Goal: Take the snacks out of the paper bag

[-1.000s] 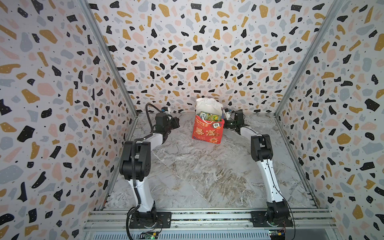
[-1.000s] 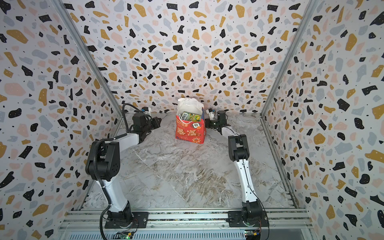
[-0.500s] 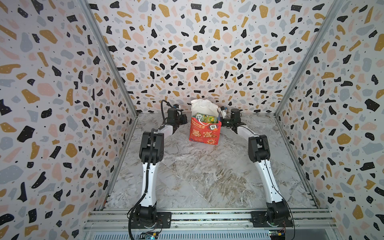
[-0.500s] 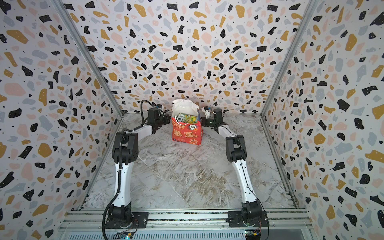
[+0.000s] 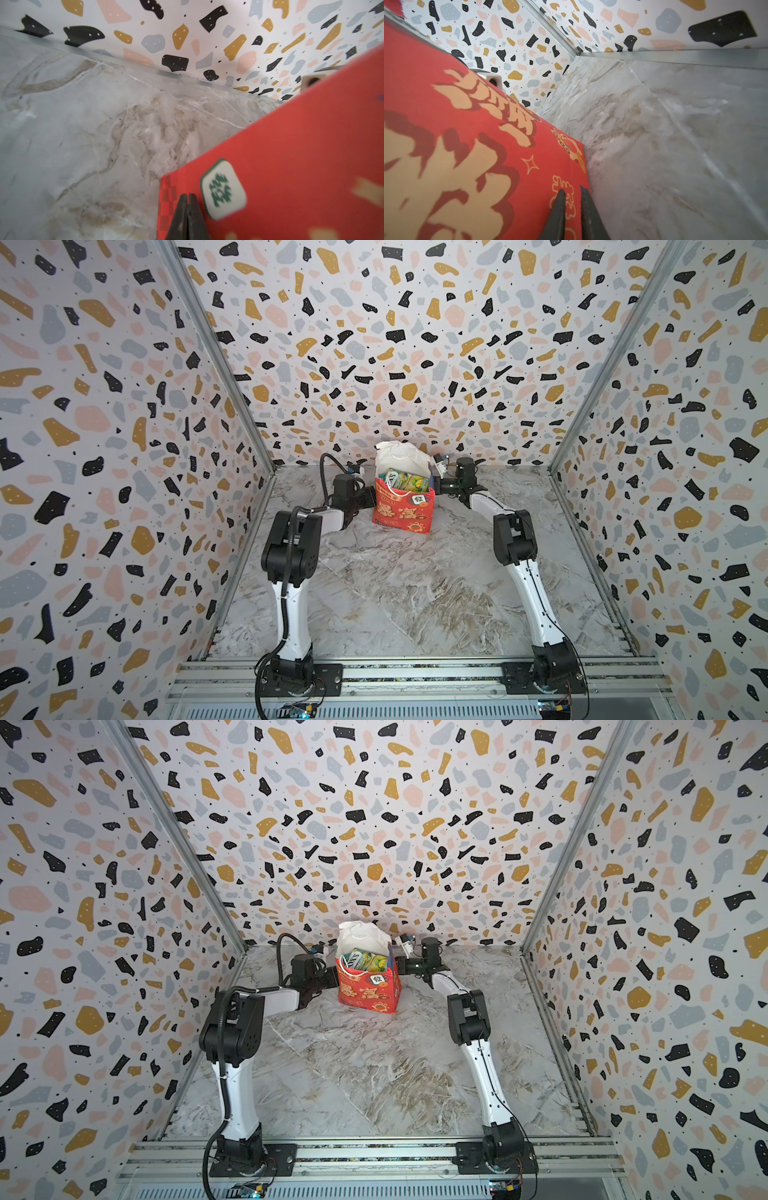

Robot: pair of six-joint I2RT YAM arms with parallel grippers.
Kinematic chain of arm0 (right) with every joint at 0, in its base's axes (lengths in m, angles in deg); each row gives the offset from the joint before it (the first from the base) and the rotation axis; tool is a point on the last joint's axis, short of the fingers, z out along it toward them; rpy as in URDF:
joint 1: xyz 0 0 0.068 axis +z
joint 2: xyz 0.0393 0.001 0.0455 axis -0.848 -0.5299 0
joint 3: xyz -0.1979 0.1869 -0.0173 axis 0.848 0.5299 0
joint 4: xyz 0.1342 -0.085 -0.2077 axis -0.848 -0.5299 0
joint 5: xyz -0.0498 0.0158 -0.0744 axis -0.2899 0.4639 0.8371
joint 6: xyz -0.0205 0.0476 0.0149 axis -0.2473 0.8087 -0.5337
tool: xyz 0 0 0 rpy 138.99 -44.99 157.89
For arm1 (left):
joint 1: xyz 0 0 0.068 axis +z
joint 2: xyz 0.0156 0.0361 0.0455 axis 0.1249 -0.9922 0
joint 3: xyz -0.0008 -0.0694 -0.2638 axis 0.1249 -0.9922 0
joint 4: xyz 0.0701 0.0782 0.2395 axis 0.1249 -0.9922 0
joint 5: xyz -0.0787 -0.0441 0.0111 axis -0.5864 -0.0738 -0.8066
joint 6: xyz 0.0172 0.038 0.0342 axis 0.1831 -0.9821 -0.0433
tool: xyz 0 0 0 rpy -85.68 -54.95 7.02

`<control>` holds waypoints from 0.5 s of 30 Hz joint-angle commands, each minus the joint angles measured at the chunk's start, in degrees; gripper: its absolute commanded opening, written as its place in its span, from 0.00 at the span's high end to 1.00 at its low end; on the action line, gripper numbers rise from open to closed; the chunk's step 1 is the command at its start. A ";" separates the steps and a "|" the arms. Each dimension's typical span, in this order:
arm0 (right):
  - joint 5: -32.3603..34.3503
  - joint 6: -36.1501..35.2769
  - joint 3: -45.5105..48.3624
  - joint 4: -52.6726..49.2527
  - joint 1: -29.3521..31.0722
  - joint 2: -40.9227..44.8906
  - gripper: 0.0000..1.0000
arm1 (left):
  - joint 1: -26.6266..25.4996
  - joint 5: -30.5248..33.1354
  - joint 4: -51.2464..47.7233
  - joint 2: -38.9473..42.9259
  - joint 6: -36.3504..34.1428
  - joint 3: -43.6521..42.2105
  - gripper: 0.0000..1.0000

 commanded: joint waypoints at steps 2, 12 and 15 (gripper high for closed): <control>-4.65 -0.92 3.68 0.36 0.82 5.75 0.83 | -2.04 -2.46 6.20 5.92 -0.99 -6.46 1.00; 0.17 -11.14 18.52 -6.36 -1.10 17.58 0.81 | -6.98 -2.13 14.10 15.26 2.63 -22.08 1.00; 0.68 -11.73 22.28 -6.79 -2.69 20.71 0.80 | -9.61 -2.44 15.84 18.72 4.56 -26.08 1.00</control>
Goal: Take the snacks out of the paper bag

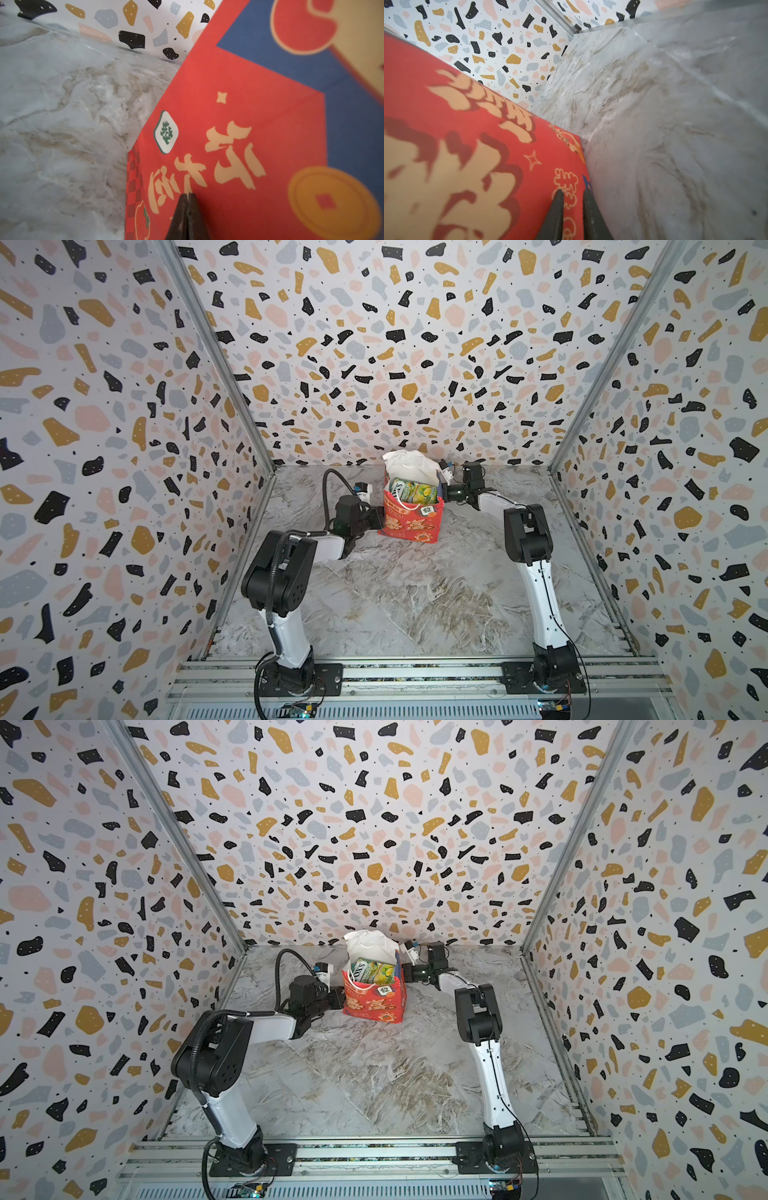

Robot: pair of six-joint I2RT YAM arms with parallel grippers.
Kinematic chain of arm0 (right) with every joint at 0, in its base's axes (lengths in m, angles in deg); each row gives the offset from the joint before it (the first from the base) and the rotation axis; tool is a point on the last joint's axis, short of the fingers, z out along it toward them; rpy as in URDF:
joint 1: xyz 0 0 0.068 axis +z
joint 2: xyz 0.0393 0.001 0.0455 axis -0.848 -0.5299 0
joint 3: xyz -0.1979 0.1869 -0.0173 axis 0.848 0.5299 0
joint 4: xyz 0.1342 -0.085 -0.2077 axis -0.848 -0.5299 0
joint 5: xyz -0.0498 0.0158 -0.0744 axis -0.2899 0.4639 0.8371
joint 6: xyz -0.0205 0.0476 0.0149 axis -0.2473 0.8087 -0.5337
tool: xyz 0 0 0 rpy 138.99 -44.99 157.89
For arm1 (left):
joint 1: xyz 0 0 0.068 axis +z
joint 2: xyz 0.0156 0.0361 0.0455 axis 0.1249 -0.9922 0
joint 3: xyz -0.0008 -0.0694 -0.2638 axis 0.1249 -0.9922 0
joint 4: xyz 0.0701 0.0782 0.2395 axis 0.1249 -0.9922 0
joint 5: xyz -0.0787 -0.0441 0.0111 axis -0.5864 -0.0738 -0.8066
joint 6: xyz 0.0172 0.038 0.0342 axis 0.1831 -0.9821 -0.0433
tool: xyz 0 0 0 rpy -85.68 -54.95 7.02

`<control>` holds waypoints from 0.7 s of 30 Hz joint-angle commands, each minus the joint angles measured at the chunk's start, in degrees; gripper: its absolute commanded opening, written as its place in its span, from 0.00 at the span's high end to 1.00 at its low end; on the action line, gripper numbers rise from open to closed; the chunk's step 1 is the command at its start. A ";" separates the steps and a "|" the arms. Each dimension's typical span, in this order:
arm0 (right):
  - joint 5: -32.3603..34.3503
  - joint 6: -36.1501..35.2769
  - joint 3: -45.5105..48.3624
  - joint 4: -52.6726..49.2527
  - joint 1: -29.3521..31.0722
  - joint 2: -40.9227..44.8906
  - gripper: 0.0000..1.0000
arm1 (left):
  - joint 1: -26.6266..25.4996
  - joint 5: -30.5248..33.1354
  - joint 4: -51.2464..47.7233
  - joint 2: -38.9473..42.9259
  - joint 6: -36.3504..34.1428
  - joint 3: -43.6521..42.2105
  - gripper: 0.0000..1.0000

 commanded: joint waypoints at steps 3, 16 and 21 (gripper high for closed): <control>2.27 -3.96 6.48 -1.49 -2.77 9.87 0.80 | -5.92 -1.02 3.73 8.33 1.44 -6.56 1.00; 34.66 -9.39 17.07 -11.79 -8.05 40.02 0.24 | -1.37 33.19 -9.08 45.99 -4.18 -12.87 0.05; 30.13 -20.60 14.69 -16.70 -5.13 46.27 0.26 | 0.07 22.98 -20.38 43.67 -8.19 -2.57 0.07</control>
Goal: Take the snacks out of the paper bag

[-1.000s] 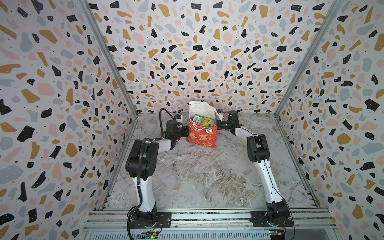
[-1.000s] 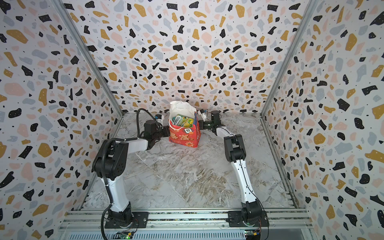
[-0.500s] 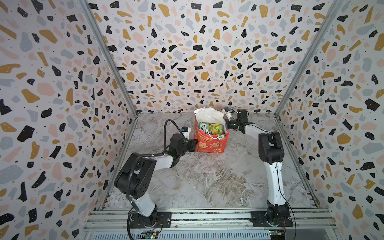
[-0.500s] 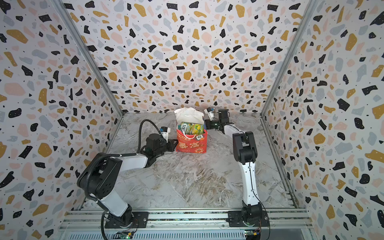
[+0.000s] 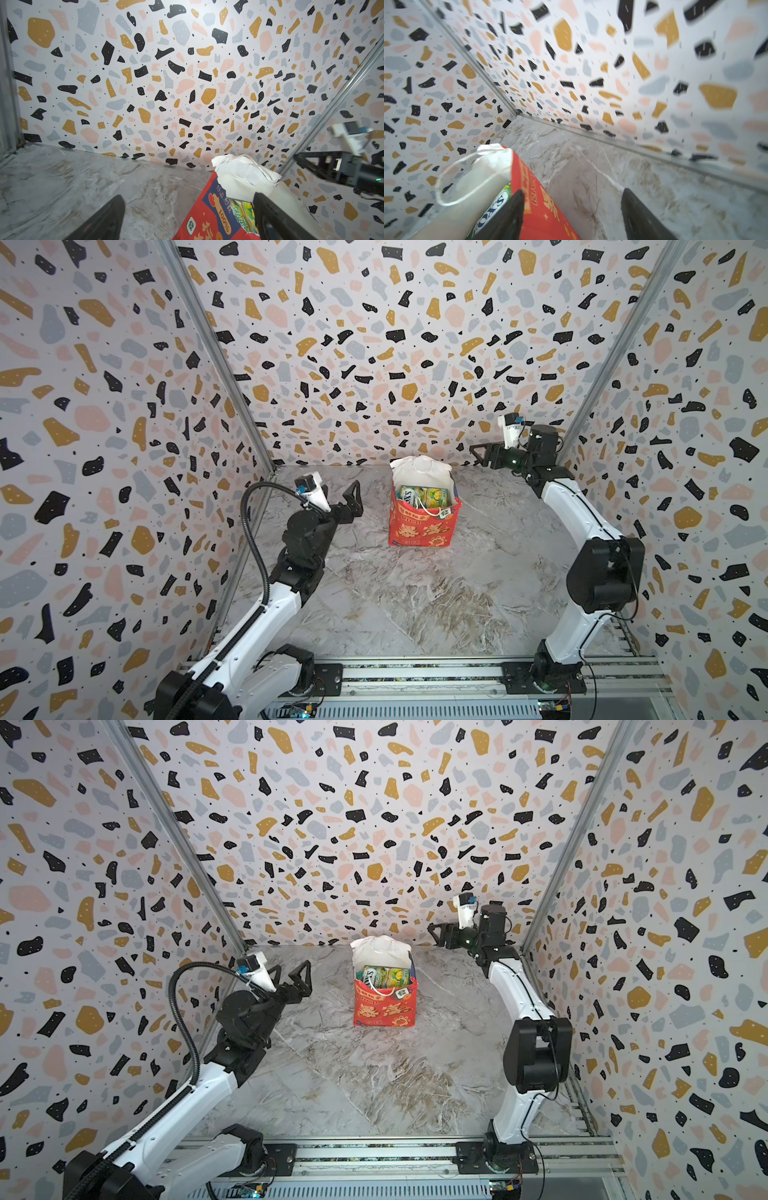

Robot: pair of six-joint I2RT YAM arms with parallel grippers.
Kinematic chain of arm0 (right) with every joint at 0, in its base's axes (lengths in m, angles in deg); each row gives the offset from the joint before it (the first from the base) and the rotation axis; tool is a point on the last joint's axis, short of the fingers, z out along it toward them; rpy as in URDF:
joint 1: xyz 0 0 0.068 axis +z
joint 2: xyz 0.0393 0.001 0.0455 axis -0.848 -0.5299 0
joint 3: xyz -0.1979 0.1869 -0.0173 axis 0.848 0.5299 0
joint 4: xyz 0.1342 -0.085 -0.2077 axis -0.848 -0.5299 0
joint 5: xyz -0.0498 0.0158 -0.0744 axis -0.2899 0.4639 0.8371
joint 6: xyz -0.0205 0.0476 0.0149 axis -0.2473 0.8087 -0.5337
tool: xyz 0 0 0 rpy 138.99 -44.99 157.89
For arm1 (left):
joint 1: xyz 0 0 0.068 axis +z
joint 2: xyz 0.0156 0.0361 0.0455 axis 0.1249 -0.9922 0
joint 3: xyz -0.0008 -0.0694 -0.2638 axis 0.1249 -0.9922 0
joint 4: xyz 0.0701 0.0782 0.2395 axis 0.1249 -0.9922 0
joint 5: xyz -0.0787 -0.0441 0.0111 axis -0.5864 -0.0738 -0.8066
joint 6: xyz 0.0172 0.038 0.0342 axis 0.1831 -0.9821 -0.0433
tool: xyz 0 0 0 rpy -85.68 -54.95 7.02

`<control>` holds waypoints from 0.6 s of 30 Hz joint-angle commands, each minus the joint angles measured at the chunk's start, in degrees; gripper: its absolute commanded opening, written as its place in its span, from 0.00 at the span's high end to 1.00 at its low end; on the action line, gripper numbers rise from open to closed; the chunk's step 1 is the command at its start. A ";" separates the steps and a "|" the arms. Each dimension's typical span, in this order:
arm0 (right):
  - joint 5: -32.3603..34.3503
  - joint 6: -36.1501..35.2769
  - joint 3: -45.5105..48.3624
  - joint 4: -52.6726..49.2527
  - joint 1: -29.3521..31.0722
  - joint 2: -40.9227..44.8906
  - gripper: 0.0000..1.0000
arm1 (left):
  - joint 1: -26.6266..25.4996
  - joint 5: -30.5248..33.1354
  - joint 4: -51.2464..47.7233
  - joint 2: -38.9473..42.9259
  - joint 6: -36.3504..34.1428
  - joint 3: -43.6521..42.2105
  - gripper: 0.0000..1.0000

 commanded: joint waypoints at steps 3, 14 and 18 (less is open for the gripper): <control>6.73 -21.44 -10.01 -19.68 7.63 0.28 0.25 | 0.29 -8.98 -10.33 -4.69 -5.44 7.07 0.13; 12.57 -32.24 -11.80 -24.96 12.48 -2.52 0.19 | -0.06 -14.71 -5.52 -5.99 -6.42 4.08 0.18; 16.43 -33.34 -16.63 -27.39 13.16 -7.09 0.18 | -0.14 -14.82 -3.13 -6.80 -5.75 2.96 0.18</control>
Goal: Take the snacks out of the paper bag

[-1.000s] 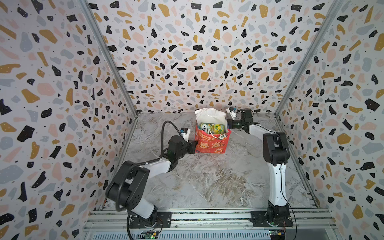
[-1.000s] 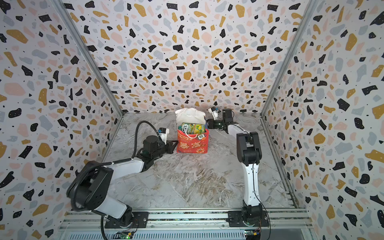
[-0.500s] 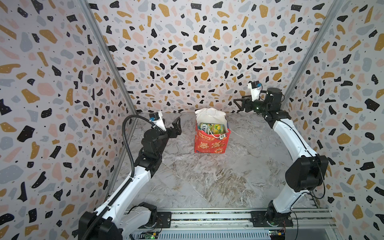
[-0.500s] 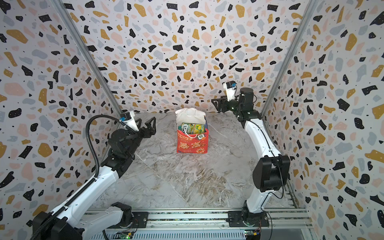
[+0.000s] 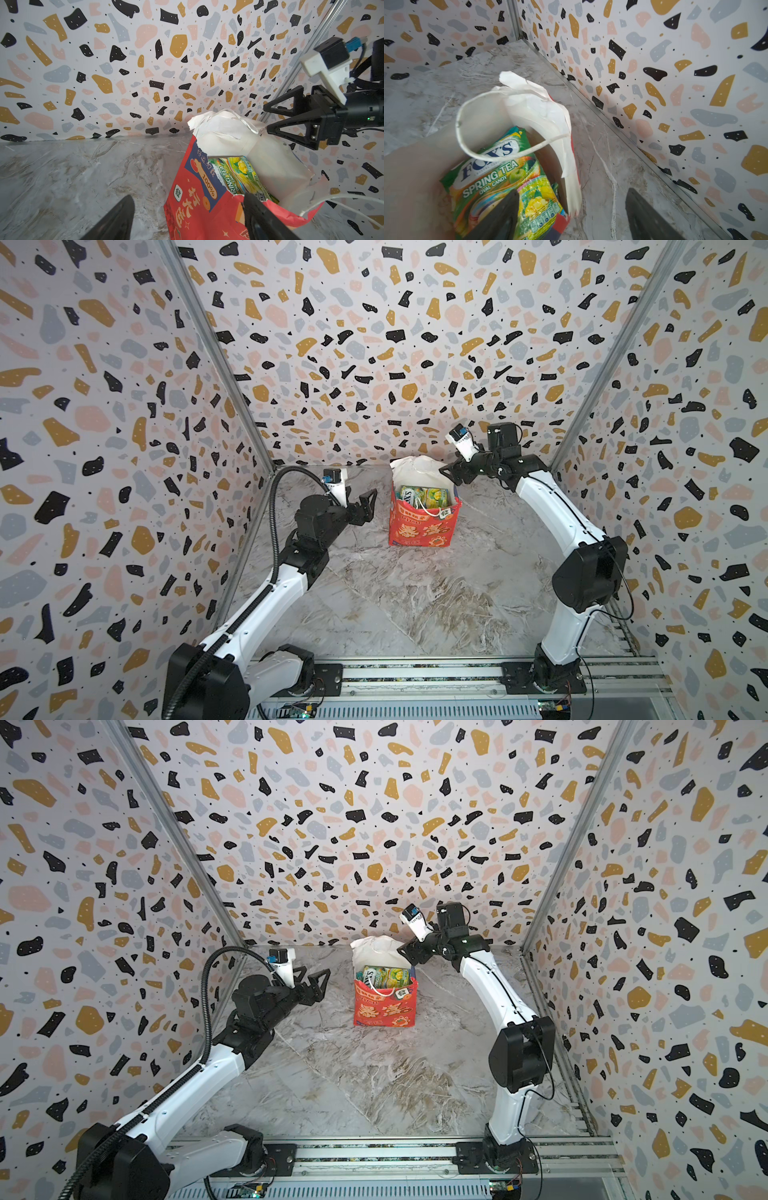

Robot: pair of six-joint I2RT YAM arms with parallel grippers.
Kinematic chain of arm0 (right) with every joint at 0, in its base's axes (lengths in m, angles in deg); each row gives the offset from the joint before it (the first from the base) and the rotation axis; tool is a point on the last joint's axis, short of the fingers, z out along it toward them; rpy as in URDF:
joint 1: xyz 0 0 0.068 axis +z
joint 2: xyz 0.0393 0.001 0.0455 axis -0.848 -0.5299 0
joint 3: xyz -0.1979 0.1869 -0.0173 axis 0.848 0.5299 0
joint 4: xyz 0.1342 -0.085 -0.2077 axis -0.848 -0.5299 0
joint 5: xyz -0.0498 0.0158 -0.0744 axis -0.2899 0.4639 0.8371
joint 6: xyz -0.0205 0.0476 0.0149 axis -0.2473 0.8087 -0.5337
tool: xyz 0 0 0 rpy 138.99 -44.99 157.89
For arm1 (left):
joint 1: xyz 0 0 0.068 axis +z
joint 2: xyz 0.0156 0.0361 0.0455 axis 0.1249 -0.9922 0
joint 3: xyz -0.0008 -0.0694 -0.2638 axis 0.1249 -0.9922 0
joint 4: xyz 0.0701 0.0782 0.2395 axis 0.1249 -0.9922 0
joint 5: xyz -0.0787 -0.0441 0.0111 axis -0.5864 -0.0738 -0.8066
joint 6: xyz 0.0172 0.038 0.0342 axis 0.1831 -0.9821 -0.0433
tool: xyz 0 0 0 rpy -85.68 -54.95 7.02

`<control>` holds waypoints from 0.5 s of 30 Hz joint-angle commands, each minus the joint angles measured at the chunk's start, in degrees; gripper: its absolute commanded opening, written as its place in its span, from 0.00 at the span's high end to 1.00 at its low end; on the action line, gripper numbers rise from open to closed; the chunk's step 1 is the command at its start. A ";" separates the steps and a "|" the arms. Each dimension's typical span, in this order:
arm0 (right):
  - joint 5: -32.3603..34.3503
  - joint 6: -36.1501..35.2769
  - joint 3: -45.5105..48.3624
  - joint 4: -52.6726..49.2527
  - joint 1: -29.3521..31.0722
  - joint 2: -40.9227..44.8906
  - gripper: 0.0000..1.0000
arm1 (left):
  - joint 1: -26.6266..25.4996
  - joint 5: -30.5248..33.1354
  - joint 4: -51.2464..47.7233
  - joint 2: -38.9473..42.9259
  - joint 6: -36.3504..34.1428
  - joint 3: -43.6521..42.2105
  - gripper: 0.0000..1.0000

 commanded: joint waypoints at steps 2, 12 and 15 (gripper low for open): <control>4.18 -4.39 -6.83 -4.93 1.06 -3.77 0.18 | -0.28 -1.70 4.25 -0.96 -0.43 -0.68 0.18; 5.27 -6.06 -22.48 -12.12 2.97 -15.08 0.37 | -0.30 -1.41 5.94 -2.20 -0.92 -0.64 0.20; 5.48 -5.69 -24.45 -12.63 2.97 -16.52 0.54 | -0.35 -1.48 4.95 -2.60 -0.91 -0.14 0.22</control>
